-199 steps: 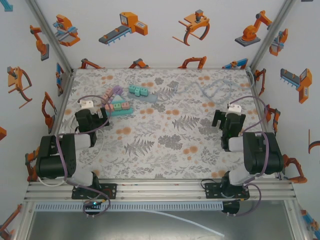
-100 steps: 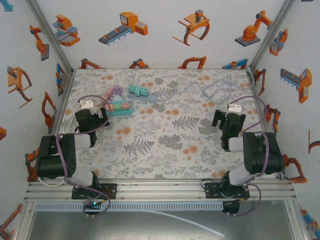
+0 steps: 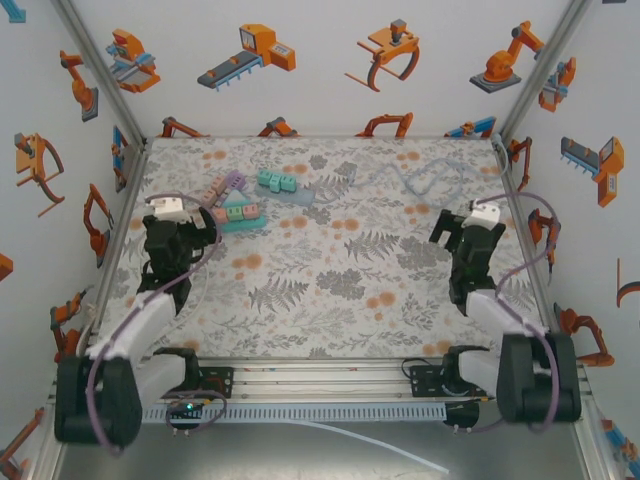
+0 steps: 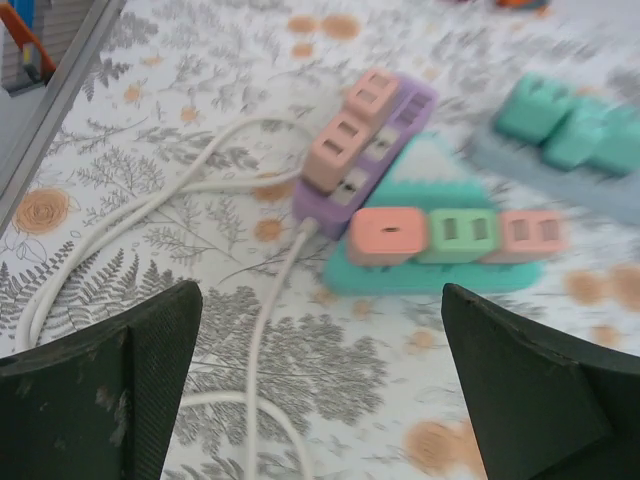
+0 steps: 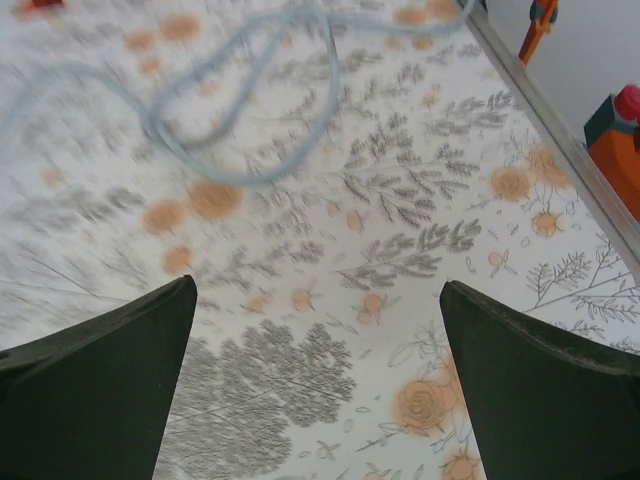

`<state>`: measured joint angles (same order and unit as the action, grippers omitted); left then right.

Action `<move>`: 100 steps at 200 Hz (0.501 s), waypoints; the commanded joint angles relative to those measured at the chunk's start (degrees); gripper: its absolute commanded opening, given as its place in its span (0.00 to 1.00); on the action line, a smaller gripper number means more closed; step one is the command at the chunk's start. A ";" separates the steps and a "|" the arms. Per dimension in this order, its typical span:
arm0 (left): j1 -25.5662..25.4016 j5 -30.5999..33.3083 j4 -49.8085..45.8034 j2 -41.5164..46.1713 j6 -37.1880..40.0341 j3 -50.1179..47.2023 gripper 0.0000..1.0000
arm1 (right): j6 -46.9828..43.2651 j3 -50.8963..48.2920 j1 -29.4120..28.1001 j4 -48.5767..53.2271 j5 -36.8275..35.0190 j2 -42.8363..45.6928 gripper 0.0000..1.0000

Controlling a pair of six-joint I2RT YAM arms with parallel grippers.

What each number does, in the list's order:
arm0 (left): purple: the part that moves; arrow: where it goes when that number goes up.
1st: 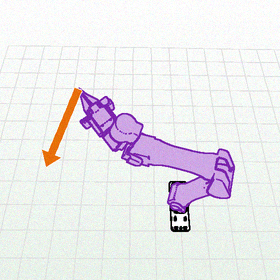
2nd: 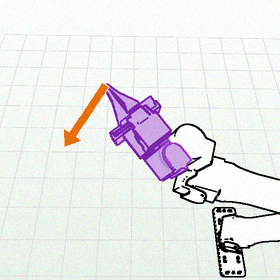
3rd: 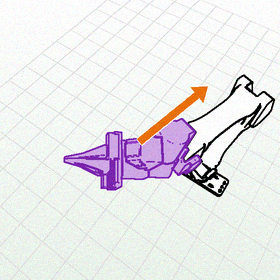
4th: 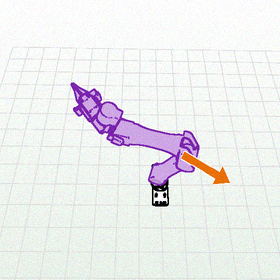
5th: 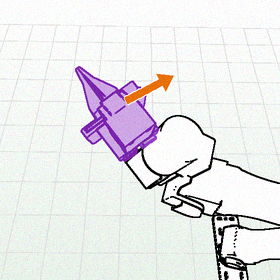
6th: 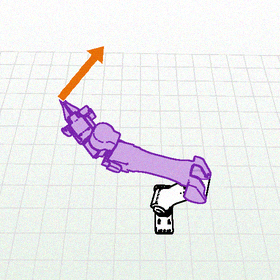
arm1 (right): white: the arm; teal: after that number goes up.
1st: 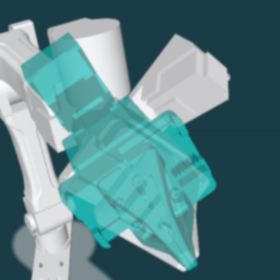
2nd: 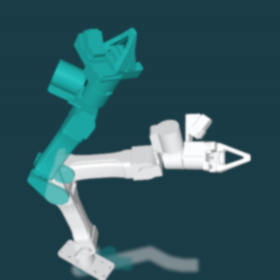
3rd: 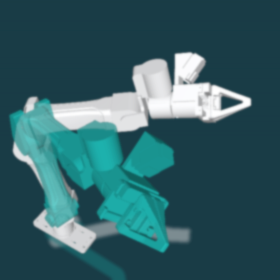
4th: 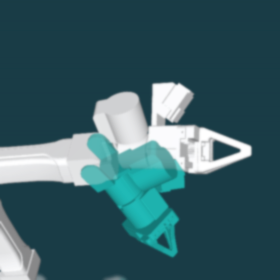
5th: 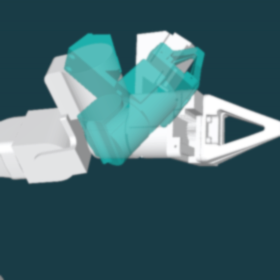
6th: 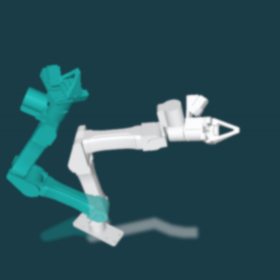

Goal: Pull the plug off the socket

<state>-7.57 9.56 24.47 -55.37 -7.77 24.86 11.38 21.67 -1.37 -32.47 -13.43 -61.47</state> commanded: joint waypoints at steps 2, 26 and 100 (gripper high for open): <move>-1.74 5.23 -21.66 8.61 -13.29 7.19 0.97 | 13.13 9.57 -1.48 20.28 7.76 5.79 0.94; -2.05 5.19 -41.47 10.52 -25.84 17.10 0.97 | 14.29 23.10 -9.79 35.60 13.74 1.81 0.94; 2.57 -12.93 -52.21 -13.86 -27.95 33.32 0.91 | 10.56 70.36 -32.18 58.57 24.98 -38.86 0.92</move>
<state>-7.55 5.48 -22.37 -59.61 -35.44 53.87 21.76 82.50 -30.15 15.90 7.55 -90.83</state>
